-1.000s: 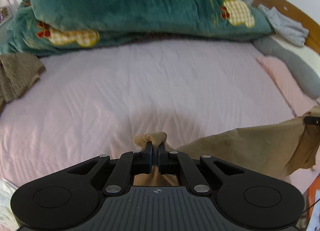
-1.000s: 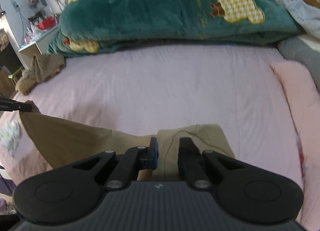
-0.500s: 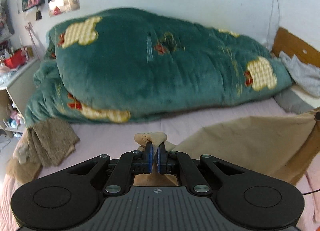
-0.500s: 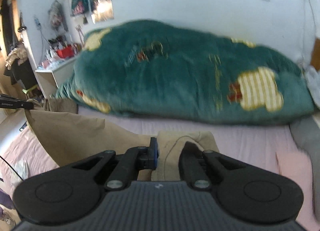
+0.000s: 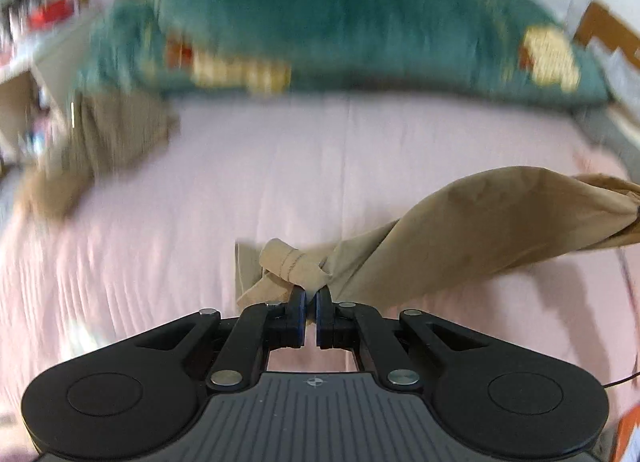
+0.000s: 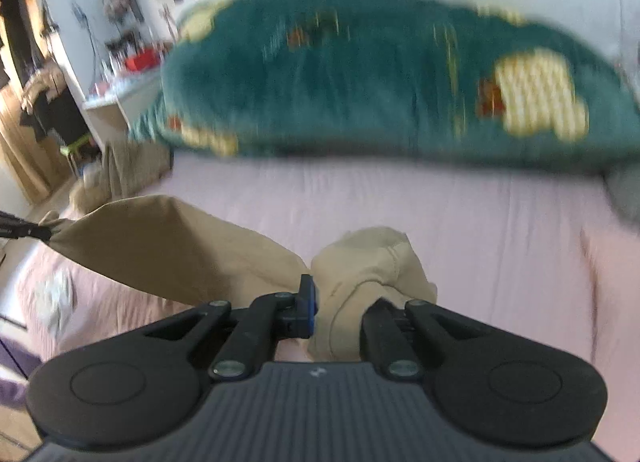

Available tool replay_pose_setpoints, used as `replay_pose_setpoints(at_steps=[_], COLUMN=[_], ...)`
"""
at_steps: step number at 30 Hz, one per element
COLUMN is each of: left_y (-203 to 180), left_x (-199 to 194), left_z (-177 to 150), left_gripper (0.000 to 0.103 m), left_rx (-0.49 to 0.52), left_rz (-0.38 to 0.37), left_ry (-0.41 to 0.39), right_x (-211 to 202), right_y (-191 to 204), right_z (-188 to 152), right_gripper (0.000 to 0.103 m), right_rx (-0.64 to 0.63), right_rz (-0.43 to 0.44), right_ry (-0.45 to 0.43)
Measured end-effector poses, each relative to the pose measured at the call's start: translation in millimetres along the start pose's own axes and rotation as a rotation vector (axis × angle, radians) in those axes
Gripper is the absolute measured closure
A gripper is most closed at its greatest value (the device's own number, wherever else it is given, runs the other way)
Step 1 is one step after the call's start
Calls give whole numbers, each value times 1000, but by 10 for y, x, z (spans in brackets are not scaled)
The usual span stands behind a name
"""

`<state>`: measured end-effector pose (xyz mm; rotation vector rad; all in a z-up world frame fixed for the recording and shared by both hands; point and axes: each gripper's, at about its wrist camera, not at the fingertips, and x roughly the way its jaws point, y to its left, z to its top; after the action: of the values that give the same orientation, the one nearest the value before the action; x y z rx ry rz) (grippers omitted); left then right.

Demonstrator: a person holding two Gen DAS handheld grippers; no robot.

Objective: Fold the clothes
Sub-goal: 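Lower the folded hem onto the shirt and open both grippers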

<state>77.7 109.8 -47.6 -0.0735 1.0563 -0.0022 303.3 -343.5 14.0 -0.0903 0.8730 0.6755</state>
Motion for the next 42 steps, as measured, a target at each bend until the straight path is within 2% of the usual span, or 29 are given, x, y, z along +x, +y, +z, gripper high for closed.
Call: replay_pose_setpoints(at_steps=[5, 8, 10, 13, 17, 20, 22, 23, 24, 25, 32, 35, 40, 42], left_y=[79, 214, 299, 373, 441, 525, 539, 535, 531, 522, 299, 172, -39, -125], left_x=[444, 562, 598, 585, 493, 492, 490, 486, 482, 481, 461, 387, 305, 277], left_z=[-779, -1071, -1216, -1378, -1498, -1529, -1510, -1492, -1473, -1452, -1193, -1088, -1019, -1008], left_gripper=[98, 98, 94, 94, 91, 87, 77, 74, 68, 65, 65, 65, 65, 65], left_rx=[32, 25, 22, 19, -10, -44, -57, -61, -65, -66, -27, -7, 17, 27], left_rz=[-31, -56, -64, -63, -56, -23, -9, -5, -1, 5, 28, 29, -11, -29], left_ry=[113, 136, 157, 189, 205, 232, 233, 228, 223, 219, 209, 211, 224, 229], right_x=[347, 422, 421, 382, 236, 161, 130, 123, 138, 145, 14, -32, -47, -57], right_y=[124, 168, 163, 169, 236, 280, 303, 298, 302, 293, 410, 576, 812, 859], right_z=[-913, -1263, -1408, -1596, -1596, -1579, -1566, -1571, -1560, -1535, -1352, -1313, -1307, -1314], right_gripper=[99, 97, 94, 87, 81, 78, 67, 51, 40, 37, 37, 37, 37, 38], right_rx=[67, 104, 123, 146, 150, 163, 172, 184, 201, 217, 233, 232, 311, 344], right_rz=[-8, -40, -71, -109, -118, -128, -137, -159, -183, -207, -366, -339, -245, -221], right_ry=[146, 190, 225, 268, 282, 289, 297, 308, 319, 319, 228, 215, 202, 168])
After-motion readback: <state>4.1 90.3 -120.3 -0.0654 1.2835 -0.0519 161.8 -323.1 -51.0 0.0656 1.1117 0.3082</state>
